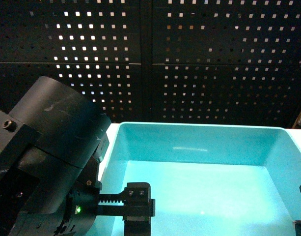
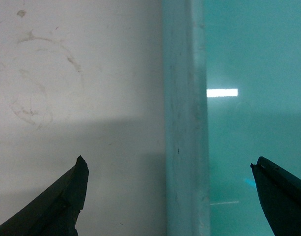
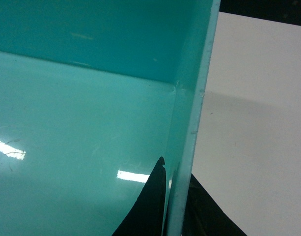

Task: Stack blue boxes stably on right

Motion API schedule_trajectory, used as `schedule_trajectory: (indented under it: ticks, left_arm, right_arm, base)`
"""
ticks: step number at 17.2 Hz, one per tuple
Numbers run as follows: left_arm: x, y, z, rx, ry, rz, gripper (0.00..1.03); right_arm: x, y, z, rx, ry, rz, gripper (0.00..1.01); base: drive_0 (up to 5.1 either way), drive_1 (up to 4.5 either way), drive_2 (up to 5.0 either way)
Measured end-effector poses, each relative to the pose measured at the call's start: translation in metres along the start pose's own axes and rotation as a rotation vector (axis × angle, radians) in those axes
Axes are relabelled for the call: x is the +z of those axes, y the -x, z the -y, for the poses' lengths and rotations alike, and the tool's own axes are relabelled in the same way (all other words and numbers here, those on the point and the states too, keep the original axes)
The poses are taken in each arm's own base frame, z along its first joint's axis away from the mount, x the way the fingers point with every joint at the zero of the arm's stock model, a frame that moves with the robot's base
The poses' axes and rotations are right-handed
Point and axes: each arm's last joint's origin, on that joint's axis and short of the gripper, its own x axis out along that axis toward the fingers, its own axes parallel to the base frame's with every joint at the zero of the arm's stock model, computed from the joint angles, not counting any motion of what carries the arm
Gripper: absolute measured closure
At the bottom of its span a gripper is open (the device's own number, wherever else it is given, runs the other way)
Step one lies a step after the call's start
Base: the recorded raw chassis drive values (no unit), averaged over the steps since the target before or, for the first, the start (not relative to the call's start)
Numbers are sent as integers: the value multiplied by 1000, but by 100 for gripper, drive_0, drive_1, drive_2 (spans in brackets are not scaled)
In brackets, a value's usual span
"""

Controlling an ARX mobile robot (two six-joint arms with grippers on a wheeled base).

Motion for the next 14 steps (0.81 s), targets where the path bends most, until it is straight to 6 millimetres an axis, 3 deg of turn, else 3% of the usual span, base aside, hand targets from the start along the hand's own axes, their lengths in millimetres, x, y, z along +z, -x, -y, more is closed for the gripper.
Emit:
schedule_trajectory:
  ticks: [1,2,11,14]
  left_arm:
    - [-2,-1,2,33,23,20,5]
    - [0,-2,2,56,30,70,19]
    - [-2,-4,1,22,23,86,98]
    - [-1,-4,3,18,11,87,101]
  right_arm:
    - [-1,1,0,-1,-8,7,94]
    - [-2,2,0,-2,-7,9,94]
    - [-2,2,-1,9,-7,10,94]
    - [-1,3,-1,17,-7,6,94]
  base:
    - [0,0,0]
    - [0,0,0]
    - [0,0,0]
    - [0,0,0]
